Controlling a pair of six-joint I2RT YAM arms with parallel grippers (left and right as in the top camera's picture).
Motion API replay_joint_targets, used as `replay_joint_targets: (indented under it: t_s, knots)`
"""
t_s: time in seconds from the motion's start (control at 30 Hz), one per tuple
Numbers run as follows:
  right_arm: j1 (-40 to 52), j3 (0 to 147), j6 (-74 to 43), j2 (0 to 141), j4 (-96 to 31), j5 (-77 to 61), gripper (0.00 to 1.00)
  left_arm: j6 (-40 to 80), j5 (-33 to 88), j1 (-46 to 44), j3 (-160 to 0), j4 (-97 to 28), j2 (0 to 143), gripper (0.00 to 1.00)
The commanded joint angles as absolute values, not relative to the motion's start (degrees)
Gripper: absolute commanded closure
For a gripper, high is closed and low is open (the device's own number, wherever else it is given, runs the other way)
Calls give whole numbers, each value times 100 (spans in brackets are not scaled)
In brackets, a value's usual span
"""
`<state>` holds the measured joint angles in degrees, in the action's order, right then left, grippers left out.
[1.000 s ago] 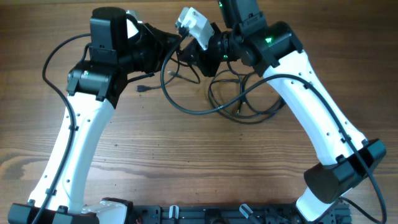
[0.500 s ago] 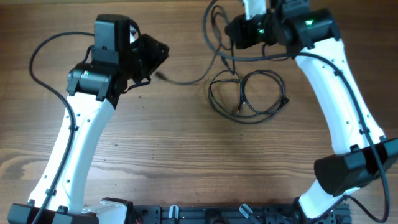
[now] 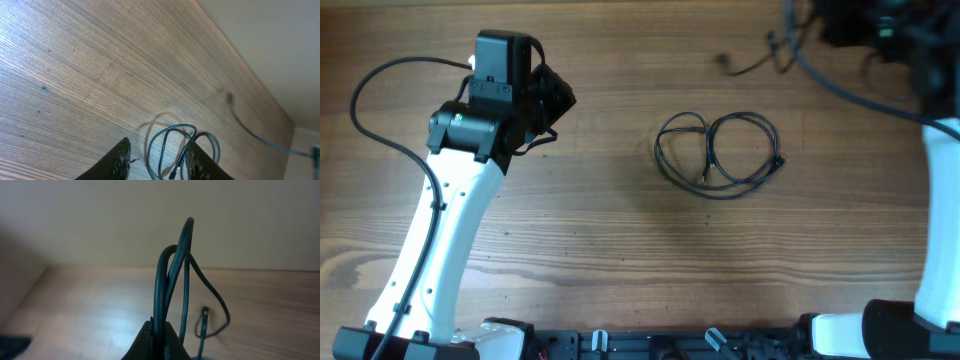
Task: Untangle cables
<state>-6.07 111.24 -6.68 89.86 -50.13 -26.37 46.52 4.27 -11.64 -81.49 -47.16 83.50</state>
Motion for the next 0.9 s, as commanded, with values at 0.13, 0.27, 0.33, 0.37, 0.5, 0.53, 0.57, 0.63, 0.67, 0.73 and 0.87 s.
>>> replay_joint_targets:
  t_s: [0.13, 0.27, 0.33, 0.37, 0.5, 0.53, 0.57, 0.63, 0.67, 0.73, 0.87]
  knots:
    - [-2659, 11212, -1044, 8683, -4497, -2591, 96, 4519, 309, -1177, -8176, -4722, 8359, 62]
    - [-3395, 11207, -1028, 8919, -3999, -1721, 96, 4519, 309, -1179, -8176, -4720, 8359, 62]
    - [-3463, 11205, -873, 9102, -3852, -1326, 96, 4519, 309, -1179, -8176, -4718, 8359, 62]
    - [-3470, 11205, -775, 9214, -3800, -1146, 96, 4519, 309, -1179, -8176, -4718, 8359, 62]
    - [-3474, 11205, -615, 9985, -3629, -541, 96, 4521, 309, -1179, -8176, -4718, 8359, 62]
    - [-3474, 11205, -615, 10158, -3575, -405, 96, 4521, 309, -1179, -8176, -4718, 8359, 62]
    - [-3476, 11205, -620, 10353, -3503, -255, 96, 4521, 309, -1179, -8176, -4720, 8359, 62]
    - [-3476, 11205, -648, 10833, -3218, 3, 96, 4521, 309, -1179, -8176, -4718, 8359, 62]
    - [-3476, 11205, -652, 11037, -3079, 80, 96, 4521, 307, -1179, -8176, -4713, 8359, 62]
    - [-3474, 11205, -731, 11474, -2770, 298, 96, 4521, 309, -1179, -8176, -4696, 8359, 62]
    - [-3474, 11205, -1122, 12134, -2458, 513, 96, 4521, 307, -1179, -8176, -4694, 8359, 62]
